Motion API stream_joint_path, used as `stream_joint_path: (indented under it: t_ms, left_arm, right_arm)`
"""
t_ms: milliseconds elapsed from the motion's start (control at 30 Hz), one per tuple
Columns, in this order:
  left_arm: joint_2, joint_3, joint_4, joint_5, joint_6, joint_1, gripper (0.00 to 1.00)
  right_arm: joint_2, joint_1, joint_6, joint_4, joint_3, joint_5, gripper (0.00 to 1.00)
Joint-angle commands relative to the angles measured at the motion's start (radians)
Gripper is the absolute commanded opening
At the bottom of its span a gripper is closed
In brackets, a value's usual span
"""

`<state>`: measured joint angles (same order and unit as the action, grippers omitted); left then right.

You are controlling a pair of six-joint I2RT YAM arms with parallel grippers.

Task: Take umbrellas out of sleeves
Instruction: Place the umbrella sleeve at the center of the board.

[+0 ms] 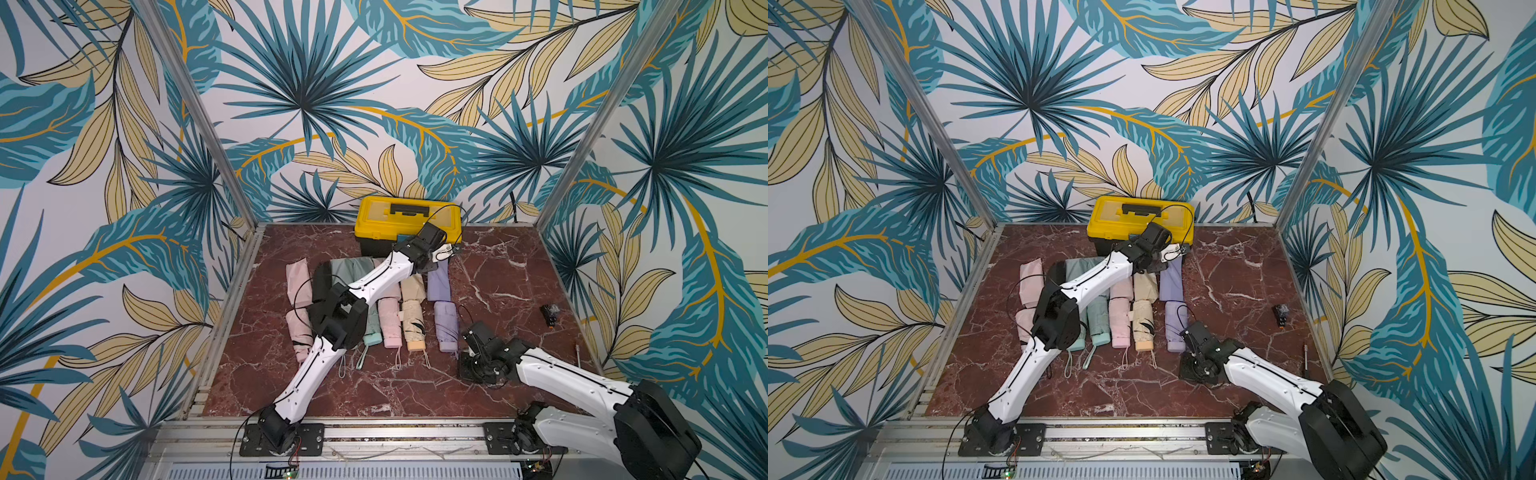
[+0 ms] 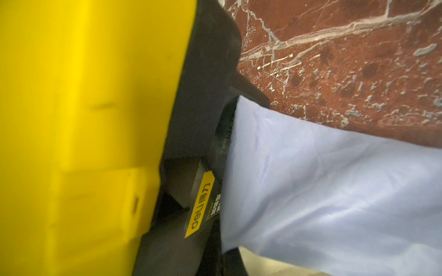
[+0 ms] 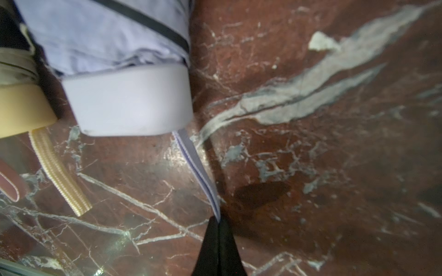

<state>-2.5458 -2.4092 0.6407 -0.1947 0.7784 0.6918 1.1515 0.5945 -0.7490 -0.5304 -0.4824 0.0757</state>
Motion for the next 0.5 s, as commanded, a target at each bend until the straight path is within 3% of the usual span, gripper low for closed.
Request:
stream_joint_path:
  t_ms: [0, 267, 467]
  left_arm:
    - [-0.015, -0.027, -0.012, -0.007, 0.005, -0.004, 0.02]
    - [-0.001, -0.021, -0.012, 0.004, -0.005, -0.005, 0.34]
    - [0.035, 0.003, -0.012, 0.013, -0.056, -0.003, 0.35]
  right_arm:
    - [0.008, 0.005, -0.013, -0.006, 0.028, -0.008, 0.03]
    - [0.012, 0.005, -0.014, 0.001, 0.029, -0.006, 0.06]
    - [0.000, 0.005, -0.009, -0.025, 0.015, -0.010, 0.09]
